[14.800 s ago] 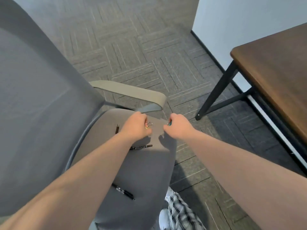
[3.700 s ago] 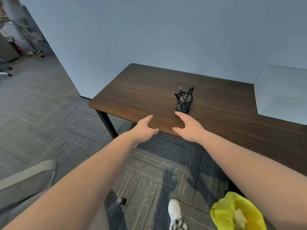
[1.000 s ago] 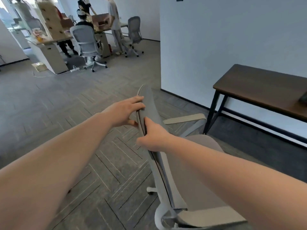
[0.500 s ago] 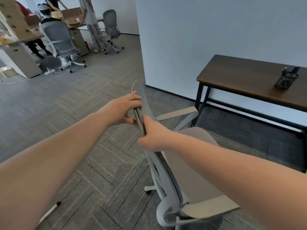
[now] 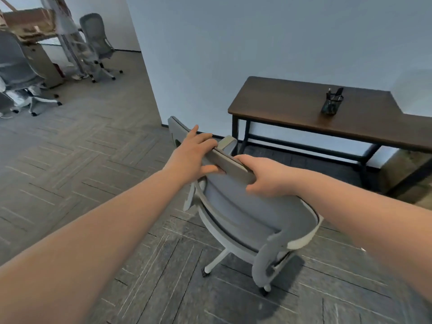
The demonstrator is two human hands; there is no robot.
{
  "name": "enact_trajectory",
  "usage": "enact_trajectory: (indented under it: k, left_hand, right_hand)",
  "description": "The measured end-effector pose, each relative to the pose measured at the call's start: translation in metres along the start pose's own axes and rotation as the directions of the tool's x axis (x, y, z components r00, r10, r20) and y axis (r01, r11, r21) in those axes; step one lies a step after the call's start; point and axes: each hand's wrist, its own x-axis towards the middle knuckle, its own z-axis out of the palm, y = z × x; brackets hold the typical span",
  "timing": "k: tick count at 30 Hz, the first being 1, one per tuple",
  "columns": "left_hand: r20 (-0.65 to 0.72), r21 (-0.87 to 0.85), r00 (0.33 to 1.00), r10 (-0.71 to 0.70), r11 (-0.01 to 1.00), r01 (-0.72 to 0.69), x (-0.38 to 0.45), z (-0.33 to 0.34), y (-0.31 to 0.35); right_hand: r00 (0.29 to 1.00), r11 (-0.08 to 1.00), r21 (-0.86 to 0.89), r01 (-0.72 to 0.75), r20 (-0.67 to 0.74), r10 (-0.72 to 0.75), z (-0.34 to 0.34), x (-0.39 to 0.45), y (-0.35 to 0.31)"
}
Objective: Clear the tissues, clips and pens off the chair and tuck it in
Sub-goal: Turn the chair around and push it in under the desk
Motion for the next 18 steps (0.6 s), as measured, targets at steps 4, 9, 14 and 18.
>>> enact_trajectory:
  k: [4,9,14,18]
  left_hand:
    - [0.005,0.032,0.996,0.085,0.996,-0.085,0.033,0.011,0.027]
    - [0.102,0.158,0.971,0.217,0.96,-0.231,0.087,0.007,0.029]
    - [0.056,0.234,0.942,0.33,0.913,-0.334,0.137,0.029,0.046]
    - [0.114,0.23,0.95,0.289,0.923,-0.308,0.164,0.034,0.059]
  right_hand:
    - [0.995,0.994,-0.081,-0.07,-0.075,0.064,-0.023,-0.012,0.051]
    - [0.973,0.951,-0.246,-0.186,-0.179,0.144,-0.044,-0.027,0.113]
    - [0.936,0.918,-0.298,-0.261,-0.309,0.165,-0.067,-0.037,0.166]
    - [0.92,0.907,-0.315,-0.28,-0.358,0.16,-0.079,-0.031,0.193]
